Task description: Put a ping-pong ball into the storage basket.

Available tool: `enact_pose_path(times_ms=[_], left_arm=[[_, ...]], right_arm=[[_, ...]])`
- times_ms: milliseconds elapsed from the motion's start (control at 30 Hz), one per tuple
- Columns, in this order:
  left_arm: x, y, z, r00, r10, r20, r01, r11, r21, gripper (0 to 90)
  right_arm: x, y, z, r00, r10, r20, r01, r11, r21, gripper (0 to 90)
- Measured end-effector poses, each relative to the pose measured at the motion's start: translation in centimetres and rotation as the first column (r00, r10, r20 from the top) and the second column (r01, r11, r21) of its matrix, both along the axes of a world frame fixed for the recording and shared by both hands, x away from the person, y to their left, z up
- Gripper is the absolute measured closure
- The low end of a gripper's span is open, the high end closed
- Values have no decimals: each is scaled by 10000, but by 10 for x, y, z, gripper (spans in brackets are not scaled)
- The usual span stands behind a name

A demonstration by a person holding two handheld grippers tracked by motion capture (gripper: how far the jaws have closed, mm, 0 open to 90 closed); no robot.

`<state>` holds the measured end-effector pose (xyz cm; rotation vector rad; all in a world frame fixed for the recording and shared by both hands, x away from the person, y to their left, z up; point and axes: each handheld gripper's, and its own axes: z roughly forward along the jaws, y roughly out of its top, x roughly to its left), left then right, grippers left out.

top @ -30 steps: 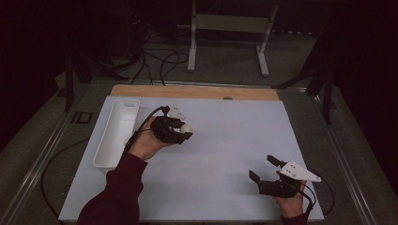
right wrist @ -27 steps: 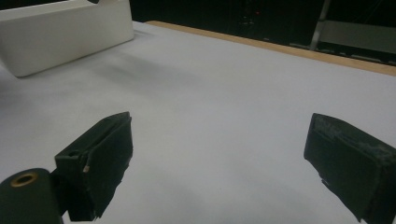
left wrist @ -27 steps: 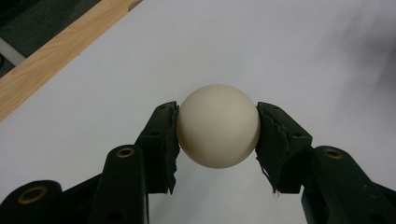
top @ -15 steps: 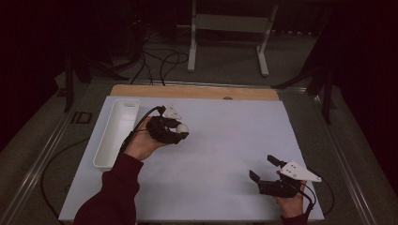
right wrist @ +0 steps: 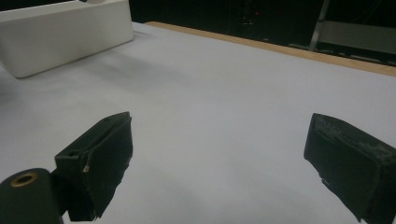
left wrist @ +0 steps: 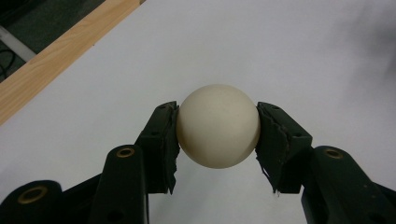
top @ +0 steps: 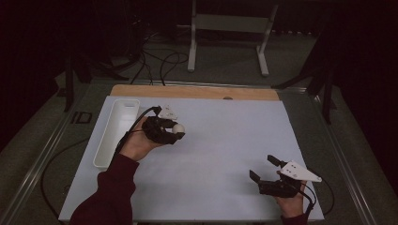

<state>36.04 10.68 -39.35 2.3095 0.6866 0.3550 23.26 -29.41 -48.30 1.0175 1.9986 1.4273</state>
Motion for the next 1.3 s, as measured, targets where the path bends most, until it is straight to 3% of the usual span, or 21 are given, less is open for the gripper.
enact_pose_path(times_ms=[1300], left_arm=[[-1,24,-1,9998,210,5,-210,9998,67,513]], right_arm=[[1,1,-1,10000,-27,-18,27,10000,-33,78]])
